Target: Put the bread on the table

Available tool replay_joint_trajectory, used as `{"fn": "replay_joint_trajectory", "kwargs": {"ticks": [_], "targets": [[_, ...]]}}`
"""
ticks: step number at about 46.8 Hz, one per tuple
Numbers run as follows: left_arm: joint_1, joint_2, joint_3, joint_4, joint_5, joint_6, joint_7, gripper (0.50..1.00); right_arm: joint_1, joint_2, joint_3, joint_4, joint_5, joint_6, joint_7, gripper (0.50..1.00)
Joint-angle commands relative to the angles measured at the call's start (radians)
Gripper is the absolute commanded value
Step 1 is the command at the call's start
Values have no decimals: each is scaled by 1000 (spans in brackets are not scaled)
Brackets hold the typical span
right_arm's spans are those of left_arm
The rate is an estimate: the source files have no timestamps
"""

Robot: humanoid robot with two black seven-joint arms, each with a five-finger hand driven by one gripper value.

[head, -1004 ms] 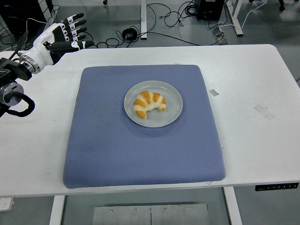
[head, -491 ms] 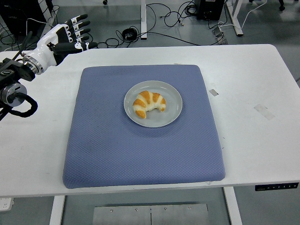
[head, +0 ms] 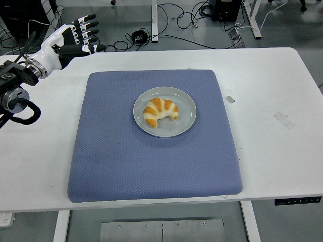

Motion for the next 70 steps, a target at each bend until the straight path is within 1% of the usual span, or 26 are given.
{"fn": "replay_joint_trajectory", "kwargs": {"ticks": [1,21,26,32,38,45,51,56,62,70], "targets": [[4,-1,-1,0,0,1,0,972,0,0,0,0,0,0,0,1000],[-2,-8,5,-2,3,2,0,971,0,0,0,0,0,0,0,1000],[-22,-11,10,-5,12,2,0,971,0,0,0,0,1,0,0,1000],[-92,-15,77,-15,130,2,-2,965,0,0,0,0,0,0,0,1000],[-115,-51,85,-20,241,2,-3,963,0,0,0,0,0,0,0,1000],[-140,-87,100,-32,275,2,-2,963,0,0,0,0,1,0,0,1000],[-192,-115,181,-49,304,6,-2,963,0,0,0,1,0,0,0,1000],[-227,-129,234,-90,319,6,-2,963,0,0,0,0,1,0,0,1000],[-258,-150,247,-130,402,6,-2,963,0,0,0,0,0,0,0,1000],[-275,-173,254,-149,515,6,2,963,0,0,0,0,0,0,0,1000]]}}
